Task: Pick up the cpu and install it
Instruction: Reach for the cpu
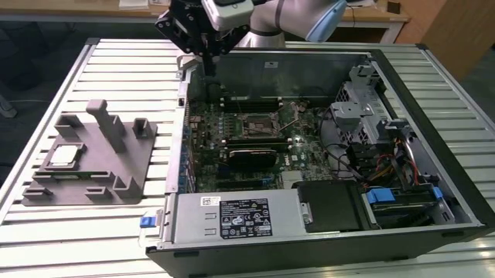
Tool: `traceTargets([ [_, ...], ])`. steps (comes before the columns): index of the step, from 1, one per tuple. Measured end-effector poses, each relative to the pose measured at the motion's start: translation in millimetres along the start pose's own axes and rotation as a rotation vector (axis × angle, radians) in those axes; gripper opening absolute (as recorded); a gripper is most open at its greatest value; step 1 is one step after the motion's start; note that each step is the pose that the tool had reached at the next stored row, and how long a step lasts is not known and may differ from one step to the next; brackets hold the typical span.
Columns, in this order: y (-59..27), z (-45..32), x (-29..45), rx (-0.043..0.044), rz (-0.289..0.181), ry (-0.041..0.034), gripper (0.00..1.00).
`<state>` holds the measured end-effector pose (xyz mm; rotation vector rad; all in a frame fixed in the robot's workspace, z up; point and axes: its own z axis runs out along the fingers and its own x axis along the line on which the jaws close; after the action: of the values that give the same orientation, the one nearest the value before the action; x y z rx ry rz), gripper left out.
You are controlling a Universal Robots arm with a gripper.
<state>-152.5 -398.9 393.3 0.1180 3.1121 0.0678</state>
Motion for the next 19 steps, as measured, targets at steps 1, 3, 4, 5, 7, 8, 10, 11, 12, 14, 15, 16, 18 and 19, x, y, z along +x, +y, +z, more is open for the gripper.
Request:
traceTargets([
  [1, -0.1, -0.1, 1.6, 0.0001, 0.000, 0.0000, 0.11],
  [3, -0.4, -0.2, 5.0, 0.0001, 0.000, -0.0002, 0.11],
  [4, -0.5, -0.2, 6.7, 0.0000, 0.000, -0.0003, 0.11],
  [5, -0.7, -0.3, 8.5, 0.0000, 0.000, -0.0004, 0.11],
  [7, -0.9, -0.4, 11.7, 0.0001, 0.000, -0.0004, 0.11],
  [8, -1.0, -0.4, 13.4, 0.0000, 0.000, -0.0005, 0.11],
  [10, -1.3, -0.5, 16.7, 0.0000, 0.000, -0.0007, 0.11],
  [11, -1.4, -0.6, 18.4, 0.0001, 0.000, -0.0007, 0.11],
  [12, -1.5, -0.6, 20.0, 0.0000, 0.000, -0.0008, 0.11],
  [14, -1.8, -0.7, 23.5, 0.0001, 0.000, -0.0010, 0.11],
  [15, -1.9, -0.7, 25.3, 0.0000, 0.000, -0.0011, 0.11],
  [16, -2.1, -0.8, 27.1, 0.0000, 0.000, -0.0012, 0.11],
  [18, -2.3, -0.9, 30.9, 0.0000, 0.000, -0.0014, 0.11],
  [19, -2.5, -0.9, 33.0, -0.0001, 0.000, -0.0016, 0.11],
])
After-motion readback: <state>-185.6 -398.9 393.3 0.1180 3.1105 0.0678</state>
